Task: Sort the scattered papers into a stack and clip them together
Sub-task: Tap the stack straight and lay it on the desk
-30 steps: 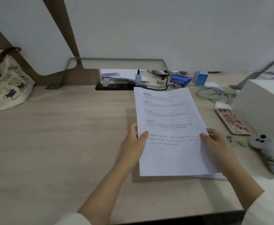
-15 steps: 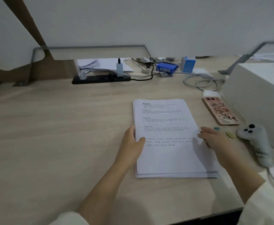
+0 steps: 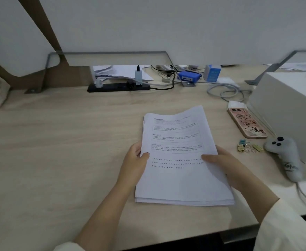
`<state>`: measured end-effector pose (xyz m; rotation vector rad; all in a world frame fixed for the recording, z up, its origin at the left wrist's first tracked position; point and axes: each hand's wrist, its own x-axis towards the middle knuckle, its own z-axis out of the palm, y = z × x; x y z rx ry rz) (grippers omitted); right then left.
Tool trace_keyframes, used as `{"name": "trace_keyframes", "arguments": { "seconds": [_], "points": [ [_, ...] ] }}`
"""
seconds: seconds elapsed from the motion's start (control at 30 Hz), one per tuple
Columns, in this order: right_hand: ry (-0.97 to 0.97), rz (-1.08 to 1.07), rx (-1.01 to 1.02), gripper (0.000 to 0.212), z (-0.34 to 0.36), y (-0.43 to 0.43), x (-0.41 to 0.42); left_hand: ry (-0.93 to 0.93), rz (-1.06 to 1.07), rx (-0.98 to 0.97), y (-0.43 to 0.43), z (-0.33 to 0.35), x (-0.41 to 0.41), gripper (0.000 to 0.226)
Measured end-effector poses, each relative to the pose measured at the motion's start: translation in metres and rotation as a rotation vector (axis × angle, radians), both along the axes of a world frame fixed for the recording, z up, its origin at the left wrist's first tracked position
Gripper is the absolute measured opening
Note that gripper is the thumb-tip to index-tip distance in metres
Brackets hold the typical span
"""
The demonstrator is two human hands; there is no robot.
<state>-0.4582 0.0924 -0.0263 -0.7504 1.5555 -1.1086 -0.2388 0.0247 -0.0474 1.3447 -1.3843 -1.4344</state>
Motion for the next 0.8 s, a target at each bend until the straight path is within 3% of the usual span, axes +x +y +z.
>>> {"name": "trace_keyframes", "arguments": {
  "seconds": [0.2,0.33,0.4,0.53,0.8],
  "points": [
    [-0.111,0.104,-0.296,0.036,0.023,0.007,0.040,0.124,0.056,0.074,-0.010,0.022,0.049,0.059],
    [-0.087,0.122,-0.478,0.033,0.056,-0.003,0.066,0.302,0.044,-0.150,-0.011,0.075,0.075,0.025],
    [-0.065,0.125,-0.542,0.032,0.069,-0.009,0.073,0.349,0.110,-0.316,-0.006,0.096,0.085,0.024],
    [0.002,0.187,-0.564,0.043,0.071,-0.015,0.087,0.308,0.128,-0.486,0.013,0.098,0.103,0.028],
    [-0.006,0.171,-0.587,0.034,0.066,-0.016,0.108,0.296,0.214,-0.479,0.023,0.076,0.112,0.030]
  ]
}}
